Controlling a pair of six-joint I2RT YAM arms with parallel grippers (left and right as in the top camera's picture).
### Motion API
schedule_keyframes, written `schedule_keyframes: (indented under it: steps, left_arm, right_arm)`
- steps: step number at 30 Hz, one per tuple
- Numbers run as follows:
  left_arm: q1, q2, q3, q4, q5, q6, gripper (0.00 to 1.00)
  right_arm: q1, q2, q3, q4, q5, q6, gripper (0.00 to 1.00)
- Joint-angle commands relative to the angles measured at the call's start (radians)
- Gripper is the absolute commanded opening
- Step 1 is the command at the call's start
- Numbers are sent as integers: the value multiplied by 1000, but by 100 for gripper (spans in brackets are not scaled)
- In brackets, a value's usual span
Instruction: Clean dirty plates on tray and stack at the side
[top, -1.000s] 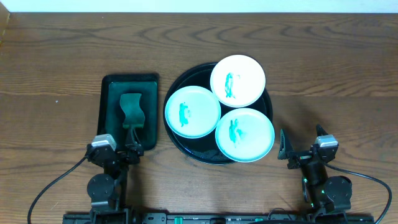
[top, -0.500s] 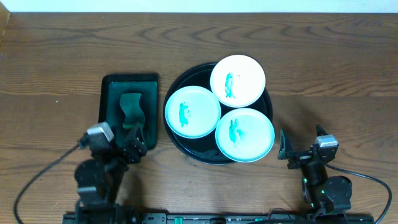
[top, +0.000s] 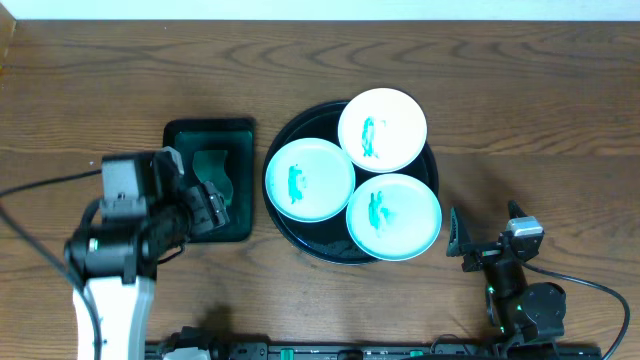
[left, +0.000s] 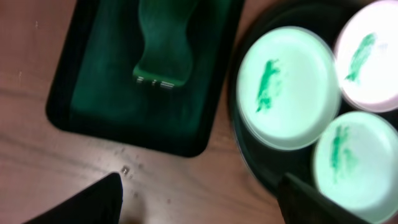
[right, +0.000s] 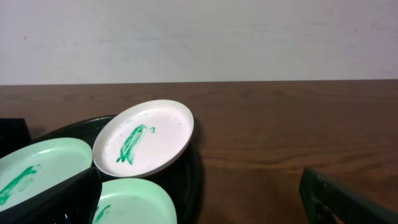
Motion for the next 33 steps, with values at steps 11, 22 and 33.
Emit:
schedule_keyframes:
  steps: [11,22,33]
  left_arm:
    - [4,240,56,-151,-53,24,80]
    - [4,239,56,-140,-47,24,80]
    - [4,239,56,-136,-47,24,80]
  right_arm:
    - [-4,0,-1,-4,-4,-14,99]
    - [-4,0,-1,6,10,-14,99]
    - [-3,3,32,72,-320,69,99]
